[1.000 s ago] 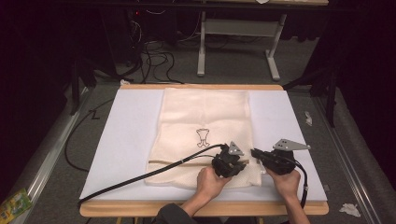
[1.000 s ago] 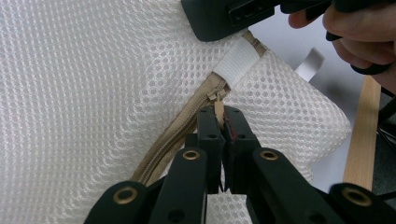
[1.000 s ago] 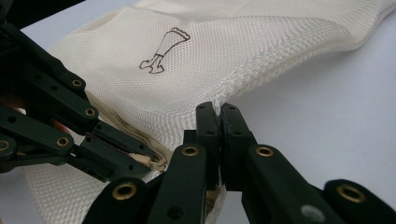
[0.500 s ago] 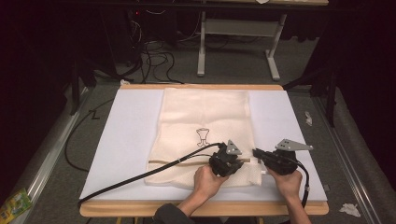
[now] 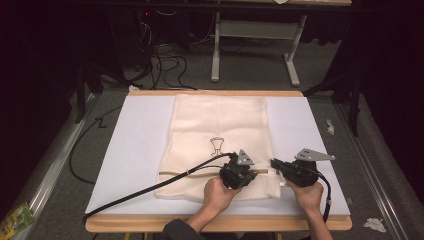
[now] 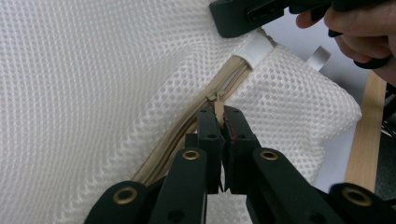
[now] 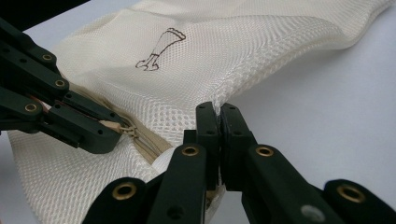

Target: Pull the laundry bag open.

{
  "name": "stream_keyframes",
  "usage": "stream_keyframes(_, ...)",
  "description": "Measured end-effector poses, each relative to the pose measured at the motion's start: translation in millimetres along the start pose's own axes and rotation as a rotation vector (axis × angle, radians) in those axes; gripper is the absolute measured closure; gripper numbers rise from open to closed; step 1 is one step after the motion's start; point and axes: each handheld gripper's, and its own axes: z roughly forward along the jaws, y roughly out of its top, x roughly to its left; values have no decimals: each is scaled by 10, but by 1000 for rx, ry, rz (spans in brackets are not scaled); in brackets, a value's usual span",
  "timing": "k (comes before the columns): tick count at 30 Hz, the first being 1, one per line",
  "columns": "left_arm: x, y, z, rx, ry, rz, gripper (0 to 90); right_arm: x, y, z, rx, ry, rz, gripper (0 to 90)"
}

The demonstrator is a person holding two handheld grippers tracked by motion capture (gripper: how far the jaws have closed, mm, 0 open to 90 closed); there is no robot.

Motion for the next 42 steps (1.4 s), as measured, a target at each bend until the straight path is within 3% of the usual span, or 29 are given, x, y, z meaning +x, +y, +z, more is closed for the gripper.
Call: stream_keyframes(42,157,-139,-253,-29,10,-26,873,-50,-13,-17,7,-8,15,890)
